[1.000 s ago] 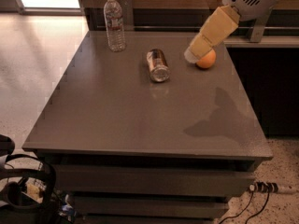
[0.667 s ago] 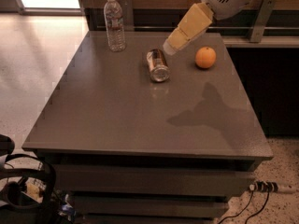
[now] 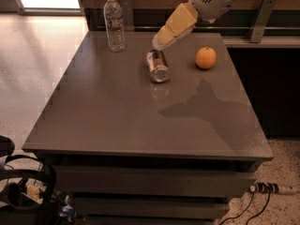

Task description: Place orange can upright

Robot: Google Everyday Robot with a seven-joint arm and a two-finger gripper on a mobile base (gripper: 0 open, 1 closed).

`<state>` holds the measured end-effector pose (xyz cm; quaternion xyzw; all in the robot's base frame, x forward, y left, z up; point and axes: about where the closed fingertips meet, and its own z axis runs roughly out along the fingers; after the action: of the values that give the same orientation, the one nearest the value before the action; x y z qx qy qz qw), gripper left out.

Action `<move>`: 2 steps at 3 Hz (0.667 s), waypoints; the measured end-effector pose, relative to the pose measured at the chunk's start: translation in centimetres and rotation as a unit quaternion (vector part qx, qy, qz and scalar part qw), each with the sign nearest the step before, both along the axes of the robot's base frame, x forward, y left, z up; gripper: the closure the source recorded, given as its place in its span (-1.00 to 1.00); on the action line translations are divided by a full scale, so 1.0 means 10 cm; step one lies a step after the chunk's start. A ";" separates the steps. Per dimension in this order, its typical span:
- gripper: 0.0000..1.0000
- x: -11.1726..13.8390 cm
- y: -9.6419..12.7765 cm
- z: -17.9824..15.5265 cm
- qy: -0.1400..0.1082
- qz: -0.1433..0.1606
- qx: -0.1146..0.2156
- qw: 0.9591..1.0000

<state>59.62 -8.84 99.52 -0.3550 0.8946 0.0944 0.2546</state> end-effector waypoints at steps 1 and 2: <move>-1.00 0.17 0.04 -0.03 0.006 -0.009 0.008 1.000; -1.00 0.47 0.12 -0.19 0.027 -0.035 0.005 0.999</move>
Offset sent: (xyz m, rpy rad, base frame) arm 0.0869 0.0247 -0.0380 0.0059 0.1134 -0.1462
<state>64.32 -7.60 97.61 -0.3196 0.9125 0.0999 0.2350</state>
